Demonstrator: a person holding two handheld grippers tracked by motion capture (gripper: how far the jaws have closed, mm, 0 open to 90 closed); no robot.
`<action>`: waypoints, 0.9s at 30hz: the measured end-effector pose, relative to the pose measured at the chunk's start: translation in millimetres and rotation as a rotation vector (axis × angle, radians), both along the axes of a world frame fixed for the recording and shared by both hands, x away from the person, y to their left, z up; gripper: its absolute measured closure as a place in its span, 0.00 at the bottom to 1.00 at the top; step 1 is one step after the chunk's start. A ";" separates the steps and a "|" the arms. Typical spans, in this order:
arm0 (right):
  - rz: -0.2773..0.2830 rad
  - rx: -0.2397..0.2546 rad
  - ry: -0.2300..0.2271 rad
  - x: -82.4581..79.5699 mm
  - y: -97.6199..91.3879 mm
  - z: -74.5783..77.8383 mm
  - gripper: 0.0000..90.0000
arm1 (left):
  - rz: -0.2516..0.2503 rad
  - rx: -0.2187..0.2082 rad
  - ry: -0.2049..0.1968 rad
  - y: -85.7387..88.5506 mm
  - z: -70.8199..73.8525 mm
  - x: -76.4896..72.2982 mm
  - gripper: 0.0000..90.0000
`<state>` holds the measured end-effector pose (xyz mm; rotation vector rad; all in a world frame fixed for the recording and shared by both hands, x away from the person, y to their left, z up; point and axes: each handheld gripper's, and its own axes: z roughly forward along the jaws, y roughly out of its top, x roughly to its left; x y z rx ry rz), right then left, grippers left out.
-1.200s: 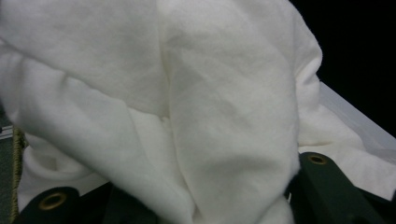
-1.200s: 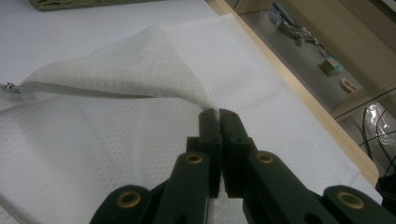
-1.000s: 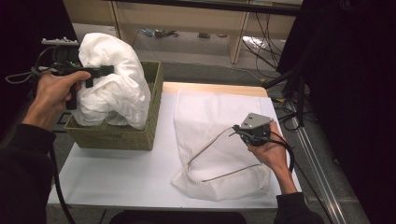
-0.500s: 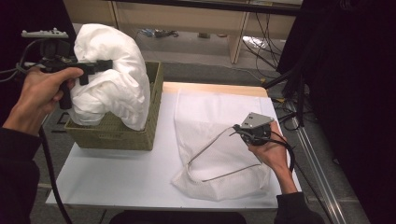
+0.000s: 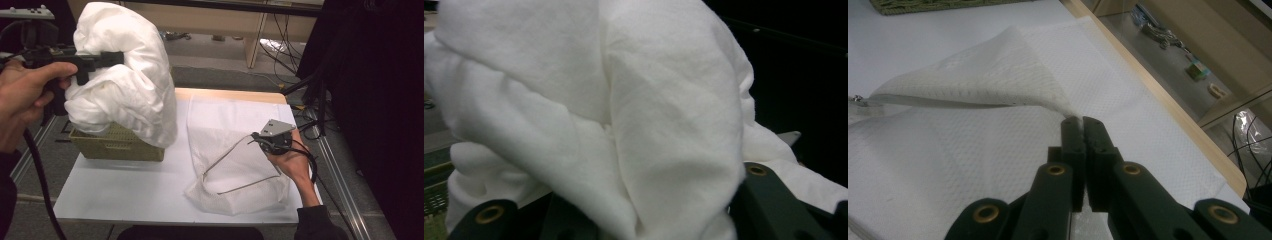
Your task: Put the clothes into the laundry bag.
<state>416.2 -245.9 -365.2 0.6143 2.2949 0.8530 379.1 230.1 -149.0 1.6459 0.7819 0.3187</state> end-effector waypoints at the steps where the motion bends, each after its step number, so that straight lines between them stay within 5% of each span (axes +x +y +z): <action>1: -0.001 0.001 0.000 0.0 -0.1 0.1 1.00 | -0.013 0.001 0.005 -4.8 -0.3 -3.9 0.67; 10: -0.015 0.004 0.002 1.2 -1.1 -0.4 1.00 | -0.153 -0.036 0.042 -42.7 -22.3 -30.4 0.67; 22: -0.019 0.002 -0.020 4.8 -3.7 0.3 1.00 | -0.350 0.051 0.066 -92.9 -67.2 -70.2 0.67; 27: -0.014 0.010 -0.011 5.5 -1.8 -0.5 1.00 | -0.435 0.038 0.098 -111.5 -87.5 -75.9 0.66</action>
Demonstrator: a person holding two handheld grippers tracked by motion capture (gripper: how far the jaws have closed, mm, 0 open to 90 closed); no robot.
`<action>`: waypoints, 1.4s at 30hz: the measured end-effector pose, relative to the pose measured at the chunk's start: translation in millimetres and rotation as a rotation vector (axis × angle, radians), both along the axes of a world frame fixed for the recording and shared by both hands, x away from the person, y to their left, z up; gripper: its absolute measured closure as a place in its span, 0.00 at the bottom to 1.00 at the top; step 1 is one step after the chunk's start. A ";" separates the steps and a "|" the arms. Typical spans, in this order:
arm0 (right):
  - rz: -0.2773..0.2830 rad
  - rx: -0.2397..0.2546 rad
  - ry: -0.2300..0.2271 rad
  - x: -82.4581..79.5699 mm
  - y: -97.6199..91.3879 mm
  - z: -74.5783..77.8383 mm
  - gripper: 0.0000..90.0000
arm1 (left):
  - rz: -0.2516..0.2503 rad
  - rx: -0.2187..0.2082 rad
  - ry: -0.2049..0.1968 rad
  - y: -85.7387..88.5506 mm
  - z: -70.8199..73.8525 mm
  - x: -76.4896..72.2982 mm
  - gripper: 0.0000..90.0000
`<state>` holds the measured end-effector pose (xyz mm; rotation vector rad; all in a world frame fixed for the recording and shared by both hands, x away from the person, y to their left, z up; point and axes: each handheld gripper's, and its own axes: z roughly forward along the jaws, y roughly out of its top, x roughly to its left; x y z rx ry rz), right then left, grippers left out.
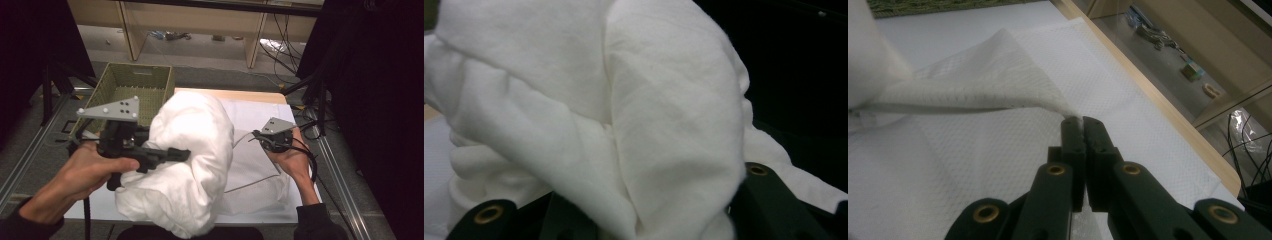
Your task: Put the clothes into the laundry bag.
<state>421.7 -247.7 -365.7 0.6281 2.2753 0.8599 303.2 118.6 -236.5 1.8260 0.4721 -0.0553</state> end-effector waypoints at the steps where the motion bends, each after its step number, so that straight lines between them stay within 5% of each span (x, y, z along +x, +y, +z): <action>1: -0.001 0.000 0.000 -0.2 0.6 0.1 1.00 | -0.025 0.002 0.014 -3.6 -5.7 1.1 0.66; 13: 0.016 0.018 -0.038 -6.4 5.5 11.4 1.00 | -0.130 0.074 0.080 -59.9 -72.2 18.8 0.66; 21: 0.017 0.030 -0.060 -10.6 5.7 18.1 1.00 | -0.162 0.197 0.202 -106.3 -141.6 42.8 0.66; 24: 0.020 0.033 -0.061 -12.1 5.9 19.6 1.00 | -0.162 0.206 0.260 -122.4 -160.5 51.3 0.65; 28: 0.041 0.031 -0.075 -17.0 8.0 25.2 1.00 | -0.121 0.186 0.297 -130.3 -169.9 70.7 0.65; 32: 0.058 0.035 -0.086 -23.4 11.0 31.8 1.00 | -0.015 0.181 0.333 -124.0 -165.3 90.6 0.65; 36: 0.077 0.023 -0.089 -26.7 14.6 34.2 1.00 | 0.039 0.220 0.310 -115.0 -158.9 104.9 0.65; 42: 0.072 0.006 -0.082 -27.1 17.2 32.7 1.00 | -0.026 0.283 0.288 -136.5 -175.2 103.4 0.64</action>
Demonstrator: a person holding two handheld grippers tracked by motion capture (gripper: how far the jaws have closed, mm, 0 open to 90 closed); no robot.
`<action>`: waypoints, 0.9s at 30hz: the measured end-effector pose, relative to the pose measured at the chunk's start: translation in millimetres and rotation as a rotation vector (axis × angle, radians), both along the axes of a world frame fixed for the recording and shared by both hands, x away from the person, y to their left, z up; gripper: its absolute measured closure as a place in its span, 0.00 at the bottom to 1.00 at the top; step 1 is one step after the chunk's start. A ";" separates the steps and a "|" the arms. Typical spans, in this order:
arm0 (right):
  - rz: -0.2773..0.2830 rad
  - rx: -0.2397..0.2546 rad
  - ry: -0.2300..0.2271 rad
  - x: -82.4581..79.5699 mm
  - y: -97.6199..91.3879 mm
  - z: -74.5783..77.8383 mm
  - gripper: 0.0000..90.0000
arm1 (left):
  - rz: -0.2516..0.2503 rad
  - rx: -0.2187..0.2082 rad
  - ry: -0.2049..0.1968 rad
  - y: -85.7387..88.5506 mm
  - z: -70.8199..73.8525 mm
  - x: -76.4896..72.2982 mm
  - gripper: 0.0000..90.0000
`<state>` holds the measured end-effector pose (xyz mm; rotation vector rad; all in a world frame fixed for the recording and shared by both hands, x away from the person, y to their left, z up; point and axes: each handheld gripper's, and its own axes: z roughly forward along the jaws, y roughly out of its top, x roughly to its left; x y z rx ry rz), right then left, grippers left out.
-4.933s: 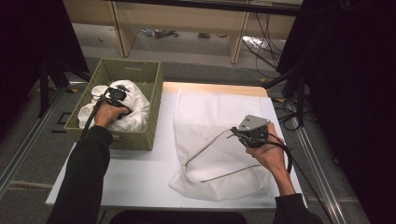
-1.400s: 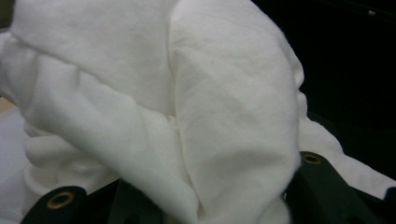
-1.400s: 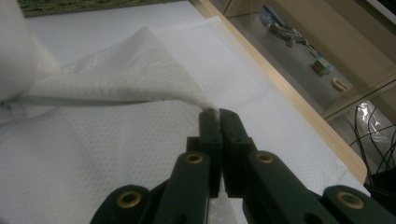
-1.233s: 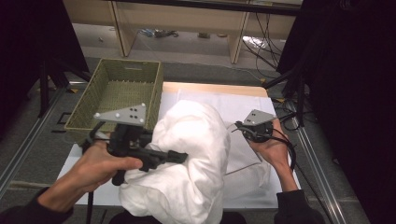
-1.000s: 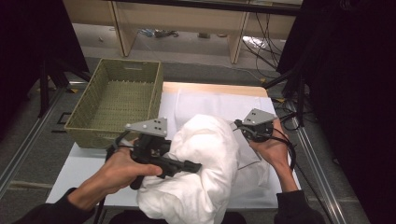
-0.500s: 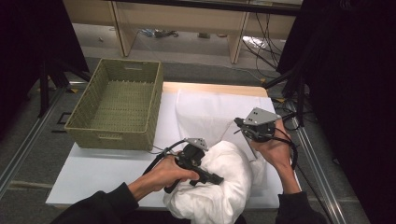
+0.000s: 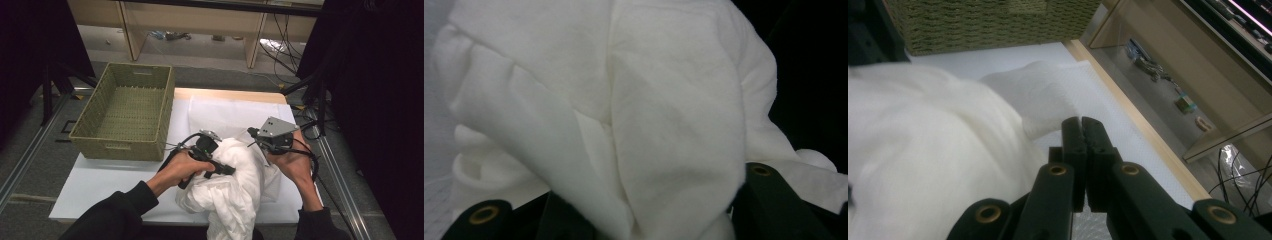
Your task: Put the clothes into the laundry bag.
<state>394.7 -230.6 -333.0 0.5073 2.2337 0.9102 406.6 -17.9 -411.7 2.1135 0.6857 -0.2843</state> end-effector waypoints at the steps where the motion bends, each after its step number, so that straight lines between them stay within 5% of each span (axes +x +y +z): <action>1: 0.001 0.002 0.001 -0.3 -0.5 0.4 1.00 | -0.008 0.004 0.004 -4.7 -3.9 0.2 0.64; 3: 0.001 0.005 -0.003 -1.0 -1.2 1.1 1.00 | -0.041 0.005 -0.019 -13.6 -10.2 1.1 0.64; 8: 0.013 0.002 0.001 -2.8 -1.2 0.5 1.00 | -0.071 0.014 -0.002 -24.8 -10.9 3.3 0.63; 13: 0.032 -0.010 -0.003 -9.4 -1.5 2.4 1.00 | 0.083 -0.007 0.029 -6.4 2.2 21.7 0.63; 17: 0.040 -0.009 0.003 -13.1 -2.1 4.0 1.00 | 0.171 -0.004 -0.034 0.9 21.6 29.8 0.62; 21: 0.035 -0.017 0.018 -12.1 -2.8 -1.0 1.00 | 0.156 0.050 -0.057 -21.1 -3.2 40.4 0.58; 22: 0.029 -0.019 0.021 -11.5 -3.4 -3.1 1.00 | 0.161 0.071 -0.024 -26.8 -12.5 42.0 0.54; 23: 0.031 -0.026 0.027 -10.3 -4.9 -5.1 1.00 | 0.173 0.052 -0.001 -32.0 -20.6 43.3 0.48; 27: 0.017 -0.011 0.044 -8.3 -11.7 -10.6 1.00 | 0.182 0.036 -0.047 -35.7 -20.2 39.5 0.32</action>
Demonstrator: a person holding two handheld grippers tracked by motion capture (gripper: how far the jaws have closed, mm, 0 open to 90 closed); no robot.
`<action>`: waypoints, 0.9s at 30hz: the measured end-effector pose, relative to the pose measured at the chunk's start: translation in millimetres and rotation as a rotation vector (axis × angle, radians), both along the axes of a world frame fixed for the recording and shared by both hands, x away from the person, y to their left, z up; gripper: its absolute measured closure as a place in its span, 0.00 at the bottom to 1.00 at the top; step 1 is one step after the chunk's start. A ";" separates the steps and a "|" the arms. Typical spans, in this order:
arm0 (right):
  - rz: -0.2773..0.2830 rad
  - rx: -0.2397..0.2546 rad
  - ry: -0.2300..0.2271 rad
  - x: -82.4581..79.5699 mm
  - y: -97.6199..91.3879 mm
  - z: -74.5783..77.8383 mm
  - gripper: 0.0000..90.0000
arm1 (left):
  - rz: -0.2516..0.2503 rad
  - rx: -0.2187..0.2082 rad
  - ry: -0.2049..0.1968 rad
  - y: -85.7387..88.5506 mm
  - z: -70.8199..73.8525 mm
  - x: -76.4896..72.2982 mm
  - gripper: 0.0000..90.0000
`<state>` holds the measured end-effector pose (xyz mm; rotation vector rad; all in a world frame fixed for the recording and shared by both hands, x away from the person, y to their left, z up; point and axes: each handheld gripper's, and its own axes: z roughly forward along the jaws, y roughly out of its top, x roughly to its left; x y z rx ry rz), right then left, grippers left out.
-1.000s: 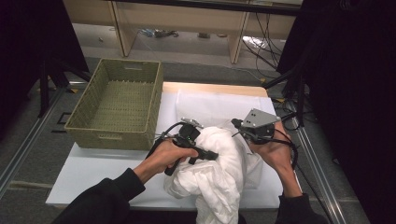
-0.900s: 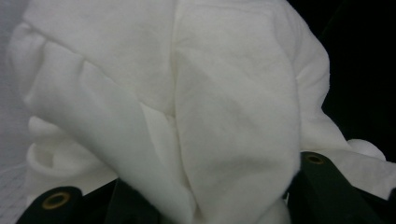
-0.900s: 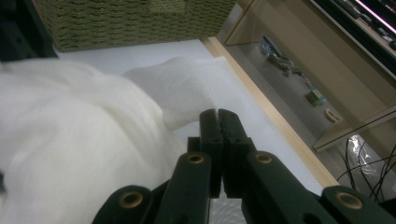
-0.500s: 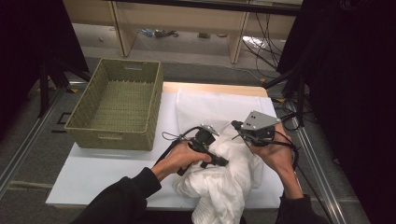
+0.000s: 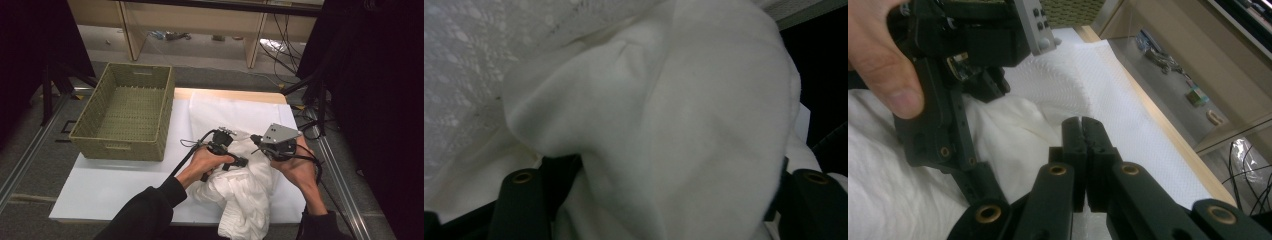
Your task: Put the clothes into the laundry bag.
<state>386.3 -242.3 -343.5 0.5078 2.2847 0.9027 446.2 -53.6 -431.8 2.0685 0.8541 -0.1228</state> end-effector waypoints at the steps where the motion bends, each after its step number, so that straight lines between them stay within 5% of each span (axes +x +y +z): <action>1: -0.004 0.001 -0.004 0.5 -0.8 -0.2 1.00 | 0.001 0.007 -0.010 2.7 5.0 -2.7 0.29; 9: -0.001 0.007 -0.011 -0.2 -0.1 2.6 1.00 | 0.003 -0.039 -0.121 56.5 54.1 -33.2 0.21; 12: -0.002 0.007 -0.007 -0.3 0.4 2.5 1.00 | 0.002 0.003 -0.147 73.9 51.8 -40.7 0.21; 14: -0.002 0.005 -0.008 -0.1 1.6 2.3 1.00 | -0.010 0.040 -0.127 77.2 41.8 -40.7 0.22; 20: -0.004 0.007 0.001 -1.1 5.1 1.6 1.00 | -0.038 0.009 -0.028 57.5 9.9 -27.5 0.28; 23: -0.005 0.003 -0.003 -0.8 4.7 0.9 1.00 | -0.113 -0.033 -0.039 35.6 7.2 -29.7 0.60; 27: 0.005 -0.003 0.001 -0.5 2.9 0.7 1.00 | -0.136 -0.024 -0.058 6.8 4.9 -30.3 0.79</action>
